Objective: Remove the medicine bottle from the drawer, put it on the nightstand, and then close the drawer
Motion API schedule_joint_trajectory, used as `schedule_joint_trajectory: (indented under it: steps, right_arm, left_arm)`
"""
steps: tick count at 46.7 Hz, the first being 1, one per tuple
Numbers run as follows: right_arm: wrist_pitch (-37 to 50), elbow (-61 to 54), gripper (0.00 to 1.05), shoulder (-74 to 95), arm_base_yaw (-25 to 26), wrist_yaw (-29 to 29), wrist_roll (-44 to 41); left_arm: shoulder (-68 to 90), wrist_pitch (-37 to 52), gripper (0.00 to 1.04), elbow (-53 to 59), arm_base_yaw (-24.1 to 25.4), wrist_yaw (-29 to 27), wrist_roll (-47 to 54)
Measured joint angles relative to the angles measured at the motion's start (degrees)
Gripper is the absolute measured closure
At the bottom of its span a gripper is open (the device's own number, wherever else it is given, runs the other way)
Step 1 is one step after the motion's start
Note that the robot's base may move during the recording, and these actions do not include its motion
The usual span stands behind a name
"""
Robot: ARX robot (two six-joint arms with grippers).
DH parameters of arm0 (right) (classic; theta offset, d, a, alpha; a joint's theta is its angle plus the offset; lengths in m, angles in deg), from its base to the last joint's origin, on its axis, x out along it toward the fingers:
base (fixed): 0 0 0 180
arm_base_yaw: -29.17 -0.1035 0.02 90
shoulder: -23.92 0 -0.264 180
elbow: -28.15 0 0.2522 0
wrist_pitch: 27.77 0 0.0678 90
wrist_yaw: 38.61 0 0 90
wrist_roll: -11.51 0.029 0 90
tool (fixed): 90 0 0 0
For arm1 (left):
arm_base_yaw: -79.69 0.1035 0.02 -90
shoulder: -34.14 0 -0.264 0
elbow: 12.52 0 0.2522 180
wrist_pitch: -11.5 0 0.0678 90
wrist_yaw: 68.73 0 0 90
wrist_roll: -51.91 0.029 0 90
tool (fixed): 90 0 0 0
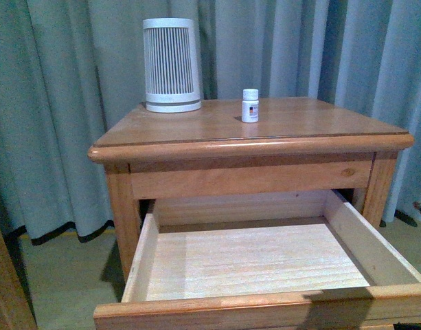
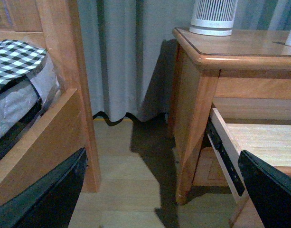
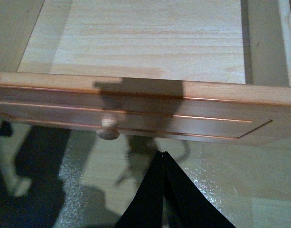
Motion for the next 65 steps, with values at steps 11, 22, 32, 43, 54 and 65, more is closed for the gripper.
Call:
schedule_joint_trajectory:
  steps: [11, 22, 32, 43, 54, 65]
  right_arm:
    - [13.8, -2.3, 1.01, 10.8, -0.3, 2.7, -4.9]
    - [31.6, -2.8, 1.01, 24.8, 0.6, 5.2, -13.0]
    - [36.4, 0.1, 1.01, 33.9, 3.6, 4.7, -15.1]
    - [36.9, 5.9, 1.01, 39.4, 5.5, 3.6, -16.3]
    - [37.2, 14.9, 1.01, 45.5, 7.4, 1.3, -19.0]
    - [37.4, 22.8, 1.01, 50.1, 8.4, -0.7, -21.4]
  left_arm:
    - [0.0, 0.0, 0.06, 0.0, 0.0, 0.0, 0.0]
    - [0.0, 0.0, 0.06, 0.0, 0.0, 0.0, 0.0]
    - [0.0, 0.0, 0.06, 0.0, 0.0, 0.0, 0.0]
    - [0.0, 0.0, 0.06, 0.0, 0.0, 0.0, 0.0]
    - [0.0, 0.0, 0.06, 0.0, 0.0, 0.0, 0.0]
    - [0.0, 0.0, 0.06, 0.0, 0.0, 0.0, 0.0]
